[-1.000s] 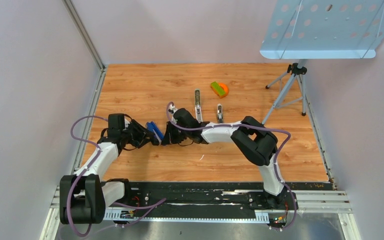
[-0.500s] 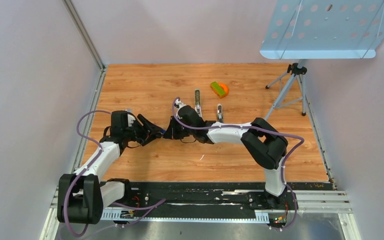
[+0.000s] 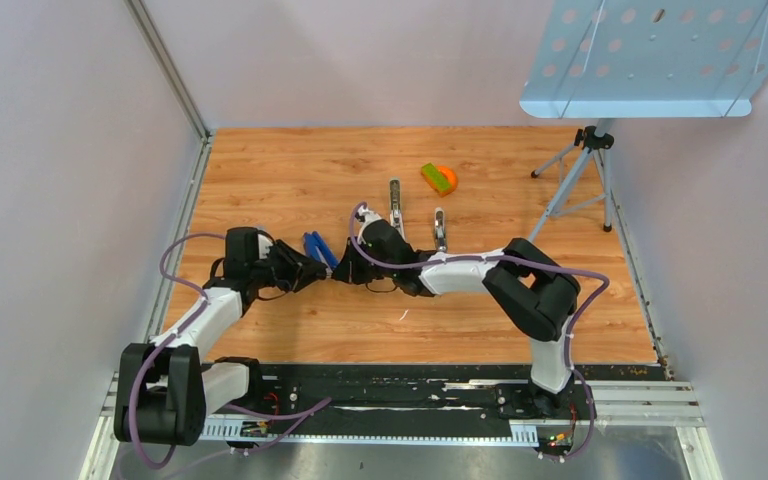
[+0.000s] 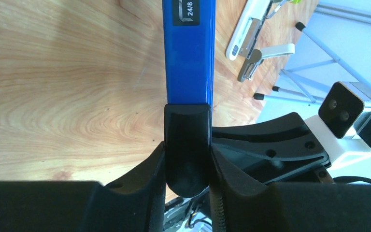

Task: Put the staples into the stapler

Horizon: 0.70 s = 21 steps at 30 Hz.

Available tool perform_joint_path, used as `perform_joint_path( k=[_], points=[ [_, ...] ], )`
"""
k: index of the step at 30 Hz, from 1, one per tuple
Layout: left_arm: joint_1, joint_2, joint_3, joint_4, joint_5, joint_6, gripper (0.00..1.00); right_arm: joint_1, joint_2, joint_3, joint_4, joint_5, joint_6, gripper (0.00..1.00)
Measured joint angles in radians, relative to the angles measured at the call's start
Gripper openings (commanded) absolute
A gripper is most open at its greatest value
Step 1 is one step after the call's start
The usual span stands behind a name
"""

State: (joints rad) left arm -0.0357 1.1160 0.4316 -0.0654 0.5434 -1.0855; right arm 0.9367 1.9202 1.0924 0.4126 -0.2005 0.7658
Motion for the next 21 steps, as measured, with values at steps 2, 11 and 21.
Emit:
perform_joint_path(
  k=[2, 11, 21],
  points=[
    [-0.001, 0.002, 0.000, 0.006, 0.008, -0.011, 0.00, 0.000, -0.014, -0.020, 0.020, 0.008, -0.008, 0.00],
    [-0.009, 0.068, 0.123, -0.071, 0.049, 0.071, 0.00, -0.005, -0.100, -0.137, 0.098, 0.104, -0.064, 0.00],
    [0.010, 0.087, 0.226, -0.192, 0.075, 0.208, 0.00, -0.019, -0.209, -0.240, 0.104, 0.144, -0.143, 0.00]
  ],
)
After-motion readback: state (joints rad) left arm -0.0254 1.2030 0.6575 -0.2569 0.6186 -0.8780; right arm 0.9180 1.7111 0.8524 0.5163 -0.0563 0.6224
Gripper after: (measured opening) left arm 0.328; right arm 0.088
